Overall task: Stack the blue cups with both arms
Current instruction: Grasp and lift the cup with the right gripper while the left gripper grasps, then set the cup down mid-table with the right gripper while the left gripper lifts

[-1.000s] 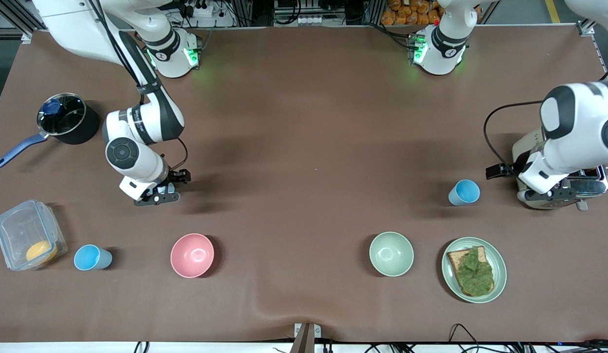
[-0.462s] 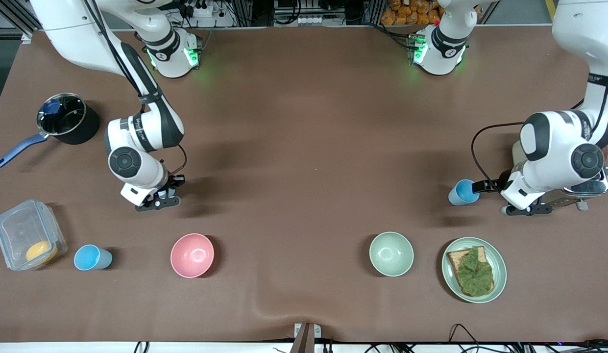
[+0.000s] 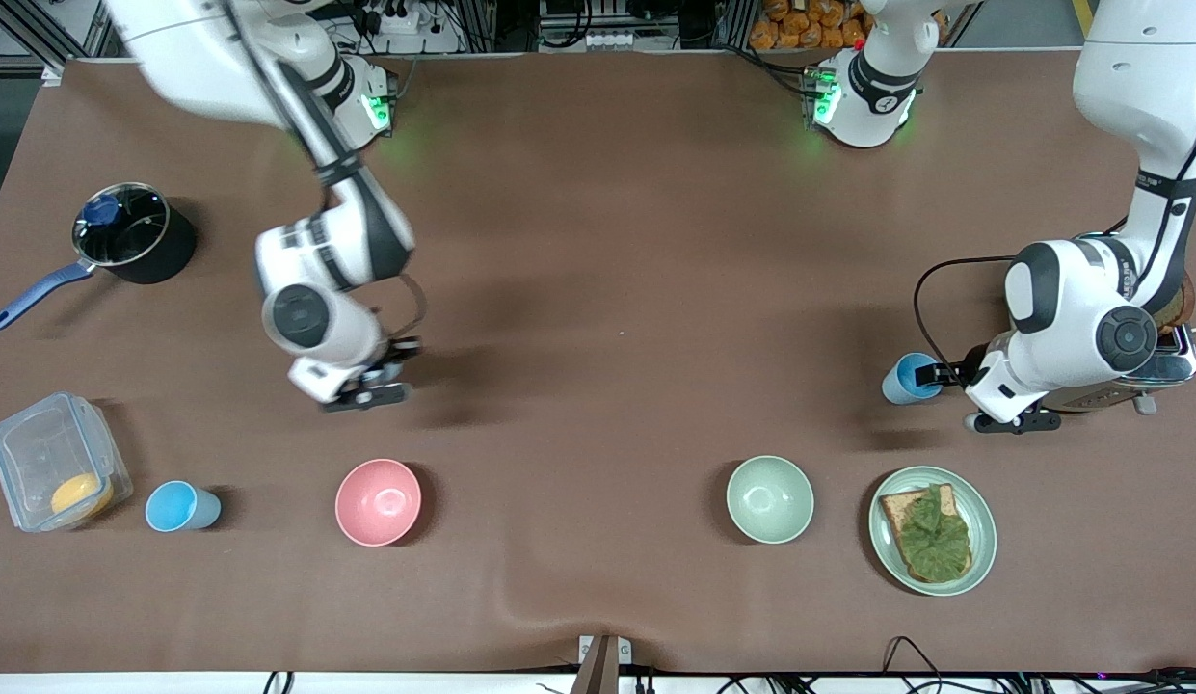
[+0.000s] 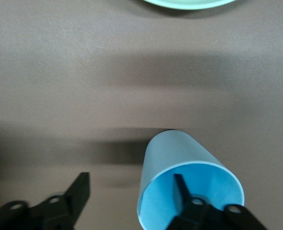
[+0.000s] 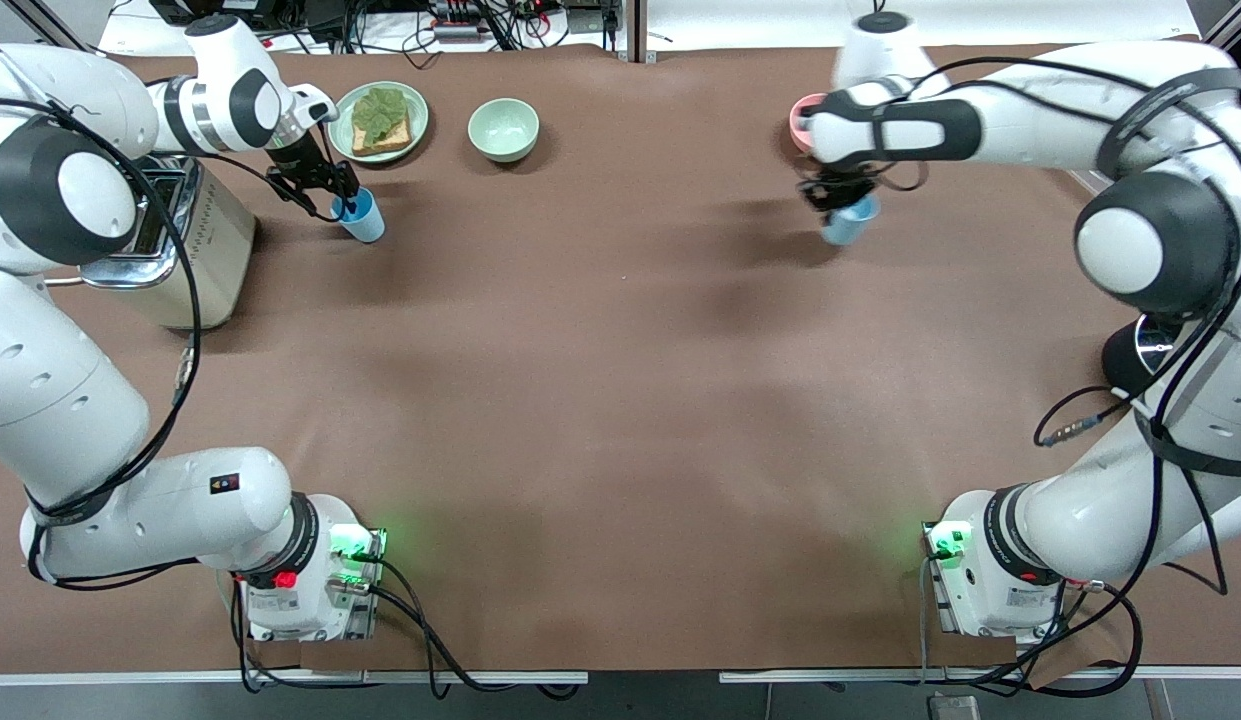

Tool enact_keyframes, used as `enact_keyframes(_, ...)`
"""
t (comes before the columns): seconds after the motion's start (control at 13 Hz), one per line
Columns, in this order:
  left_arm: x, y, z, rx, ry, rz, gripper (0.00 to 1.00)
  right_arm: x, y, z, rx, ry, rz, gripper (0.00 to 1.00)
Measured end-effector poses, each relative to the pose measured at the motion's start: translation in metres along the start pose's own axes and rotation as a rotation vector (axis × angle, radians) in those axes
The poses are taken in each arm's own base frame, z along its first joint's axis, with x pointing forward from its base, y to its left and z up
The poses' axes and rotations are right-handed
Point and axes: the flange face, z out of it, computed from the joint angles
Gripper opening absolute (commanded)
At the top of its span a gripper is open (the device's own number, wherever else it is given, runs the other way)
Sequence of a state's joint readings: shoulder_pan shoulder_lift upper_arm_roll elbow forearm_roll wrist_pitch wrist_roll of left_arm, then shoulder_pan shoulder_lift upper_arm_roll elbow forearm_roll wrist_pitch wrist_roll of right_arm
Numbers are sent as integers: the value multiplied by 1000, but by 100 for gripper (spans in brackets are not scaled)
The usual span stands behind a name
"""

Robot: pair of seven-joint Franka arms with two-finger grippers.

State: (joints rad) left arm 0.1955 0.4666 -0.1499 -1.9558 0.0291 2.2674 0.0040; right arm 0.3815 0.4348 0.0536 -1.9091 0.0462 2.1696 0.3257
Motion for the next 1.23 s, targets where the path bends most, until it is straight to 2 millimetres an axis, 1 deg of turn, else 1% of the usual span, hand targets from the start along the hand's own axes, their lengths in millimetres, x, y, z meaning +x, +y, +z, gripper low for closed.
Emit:
enact_keyframes(0.08,0,2,1,0,-1,1,0,-12,-47,-3,25,4,47,0)
enact_keyframes(0.23,2,8,0,1,1,1,0,-31,-134,-6,54,23,134,0)
enact_keyframes(0.31,3,11,-3,2,8,1,0,-36,-170,-4,63,35,181,0)
enact_keyframes(0.38,5,12,-9,3,21,-4,0,-39,-202,2,69,42,223,0)
enact_keyframes(0.46,6,13,-19,5,38,-5,0,-42,-227,15,71,43,244,0)
enact_keyframes(0.54,6,12,-33,8,54,-7,0,-44,-242,29,79,53,253,0)
enact_keyframes(0.62,3,11,-49,13,65,-8,0,-42,-251,41,97,72,256,0)
enact_keyframes(0.69,-1,10,-67,18,74,-10,0,-41,-253,42,94,75,258,0)
enact_keyframes(0.77,-5,9,-85,23,83,-13,0,-41,-253,41,91,74,257,19)
enact_keyframes(0.85,-10,8,-101,27,91,-17,0,-41,-253,41,91,75,257,99)
enact_keyframes(1.0,-20,6,-127,34,104,-36,0,-39,-256,44,112,94,256,100)
enact_keyframes(1.08,-24,9,-138,33,116,-51,0,-38,-258,45,119,100,255,100)
enact_keyframes(1.15,-29,13,-145,27,123,-62,0,-36,-258,41,124,107,256,100)
enact_keyframes(1.23,-35,21,-150,16,127,-67,0,-33,-258,33,131,117,257,100)
